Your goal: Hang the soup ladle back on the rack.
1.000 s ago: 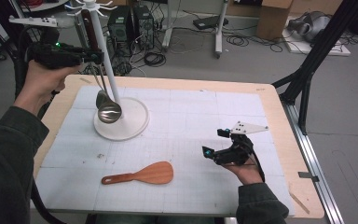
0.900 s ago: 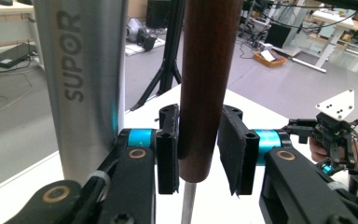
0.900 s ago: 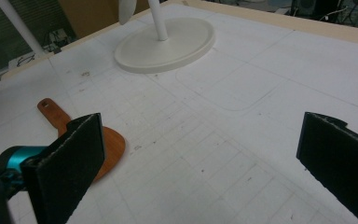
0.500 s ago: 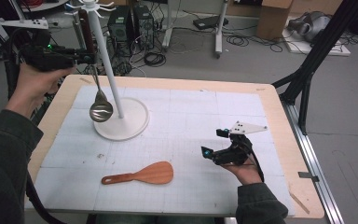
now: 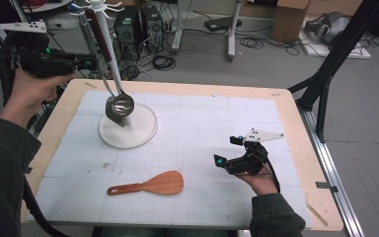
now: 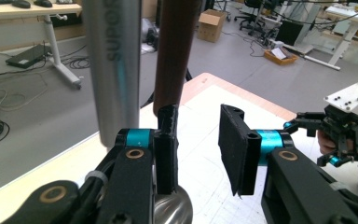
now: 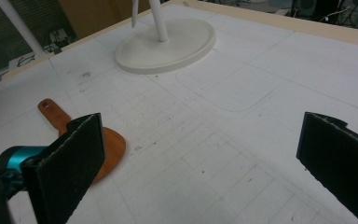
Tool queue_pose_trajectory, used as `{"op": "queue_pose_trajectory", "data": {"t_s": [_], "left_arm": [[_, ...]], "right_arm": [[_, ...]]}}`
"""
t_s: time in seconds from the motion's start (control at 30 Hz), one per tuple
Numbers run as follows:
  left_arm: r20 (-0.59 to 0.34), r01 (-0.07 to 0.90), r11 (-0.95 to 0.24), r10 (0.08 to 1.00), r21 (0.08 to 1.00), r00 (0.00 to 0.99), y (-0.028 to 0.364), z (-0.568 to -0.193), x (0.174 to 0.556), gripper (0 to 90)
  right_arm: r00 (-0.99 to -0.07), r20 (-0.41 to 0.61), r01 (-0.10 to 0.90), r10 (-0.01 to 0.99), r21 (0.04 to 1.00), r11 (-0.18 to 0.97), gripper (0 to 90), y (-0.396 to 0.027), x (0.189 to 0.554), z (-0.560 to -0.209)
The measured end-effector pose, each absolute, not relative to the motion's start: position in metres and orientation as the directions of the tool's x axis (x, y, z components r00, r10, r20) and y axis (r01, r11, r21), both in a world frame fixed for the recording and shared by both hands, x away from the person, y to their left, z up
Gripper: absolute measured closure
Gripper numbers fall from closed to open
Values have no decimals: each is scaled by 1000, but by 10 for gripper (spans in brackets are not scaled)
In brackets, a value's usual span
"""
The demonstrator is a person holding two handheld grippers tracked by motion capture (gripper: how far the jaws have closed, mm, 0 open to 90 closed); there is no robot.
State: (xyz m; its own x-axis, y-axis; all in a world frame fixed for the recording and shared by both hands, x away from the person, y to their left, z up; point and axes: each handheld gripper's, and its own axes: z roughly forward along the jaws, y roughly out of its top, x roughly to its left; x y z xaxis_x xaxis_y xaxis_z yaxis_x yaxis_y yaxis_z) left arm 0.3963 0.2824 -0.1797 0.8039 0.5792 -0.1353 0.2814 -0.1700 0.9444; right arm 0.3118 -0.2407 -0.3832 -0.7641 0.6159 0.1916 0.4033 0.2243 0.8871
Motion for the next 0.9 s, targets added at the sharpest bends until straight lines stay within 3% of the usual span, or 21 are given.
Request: {"op": "queue_pose_trajectory", "data": {"t_s": [0.57,0.9], "left_arm": [[-84,222,-195,541,955,837,278,-163,378,886],[-57,199,-215,530,956,846,267,-145,374,897]], "right_arm": [[-749,173,401,640,887,229,5,-251,312,-379],[-735,171,410,656,883,229,5,-261,310,-380]]}}
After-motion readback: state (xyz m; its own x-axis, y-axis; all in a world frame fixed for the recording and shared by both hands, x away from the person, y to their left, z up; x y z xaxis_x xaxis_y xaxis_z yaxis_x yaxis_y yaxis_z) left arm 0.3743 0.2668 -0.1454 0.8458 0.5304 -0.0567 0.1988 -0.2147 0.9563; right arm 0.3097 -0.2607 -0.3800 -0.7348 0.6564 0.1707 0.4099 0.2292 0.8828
